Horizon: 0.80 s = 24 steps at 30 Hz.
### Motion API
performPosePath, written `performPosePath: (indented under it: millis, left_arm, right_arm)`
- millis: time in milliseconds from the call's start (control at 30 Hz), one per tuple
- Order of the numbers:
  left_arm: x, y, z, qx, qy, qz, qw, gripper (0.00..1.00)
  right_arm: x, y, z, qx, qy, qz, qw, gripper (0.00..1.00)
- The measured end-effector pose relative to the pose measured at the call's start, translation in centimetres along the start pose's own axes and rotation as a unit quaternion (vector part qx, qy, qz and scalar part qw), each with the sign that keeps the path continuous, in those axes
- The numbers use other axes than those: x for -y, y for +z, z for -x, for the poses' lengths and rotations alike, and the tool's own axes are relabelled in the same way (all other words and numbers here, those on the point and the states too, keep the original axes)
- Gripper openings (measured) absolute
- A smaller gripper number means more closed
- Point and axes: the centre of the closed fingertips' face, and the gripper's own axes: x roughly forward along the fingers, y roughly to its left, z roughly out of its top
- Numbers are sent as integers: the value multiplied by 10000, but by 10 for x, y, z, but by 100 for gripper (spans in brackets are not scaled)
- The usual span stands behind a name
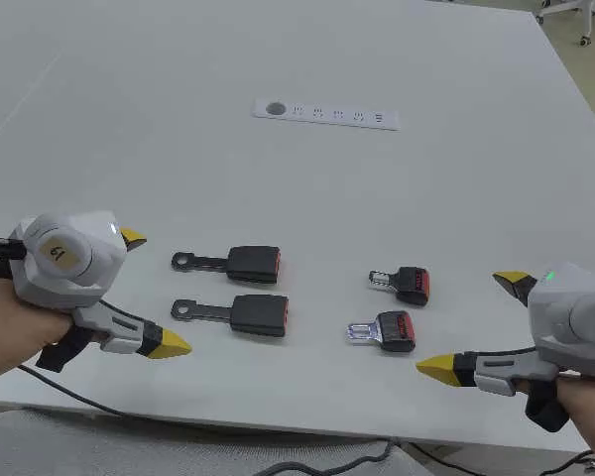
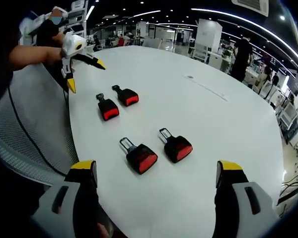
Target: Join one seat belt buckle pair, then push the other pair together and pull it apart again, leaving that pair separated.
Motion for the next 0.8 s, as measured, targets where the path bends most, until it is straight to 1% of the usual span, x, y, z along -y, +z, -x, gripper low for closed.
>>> performPosePath:
  millis: [100, 167, 233, 300, 367, 433, 533, 633, 767, 800]
  left_arm:
    - [0, 0, 0, -8, 19, -19, 10000, 100]
    - [-2, -1, 0, -53, 72, -50, 9999, 100]
    - [-1, -3, 0, -60, 30, 59, 10000, 100]
    - [-1, -3, 0, -72, 25, -1, 10000, 100]
    - [3, -2, 0, -60, -10, 10, 10000, 100]
    - [2, -2, -1, -72, 2, -16, 10000, 100]
    - [2, -2, 0, -54, -1, 43, 10000, 100]
    - [3, 1, 1, -43, 9, 22, 10000, 100]
    - [3, -1, 1, -73, -3, 27, 10000, 100]
    - [4, 0, 1, -73, -14, 35, 10000, 100]
  right_arm:
    - [0, 1, 1, 1, -9, -4, 10000, 100]
    - [0, 1, 1, -2, -9, -2, 10000, 100]
    - [0, 1, 1, -4, -12, -16, 10000, 100]
    - [0, 1, 1, -9, -17, -25, 10000, 100]
    - [0, 1, 2, -7, -28, -21, 10000, 100]
    - [0, 1, 2, -9, -30, -13, 10000, 100]
    - [0, 1, 3, -7, -35, -8, 10000, 100]
    - [0, 1, 4, 3, -45, -8, 10000, 100]
    - [0, 1, 5, -9, -71, -10, 10000, 100]
    - [0, 1, 5, -9, -77, -16, 10000, 100]
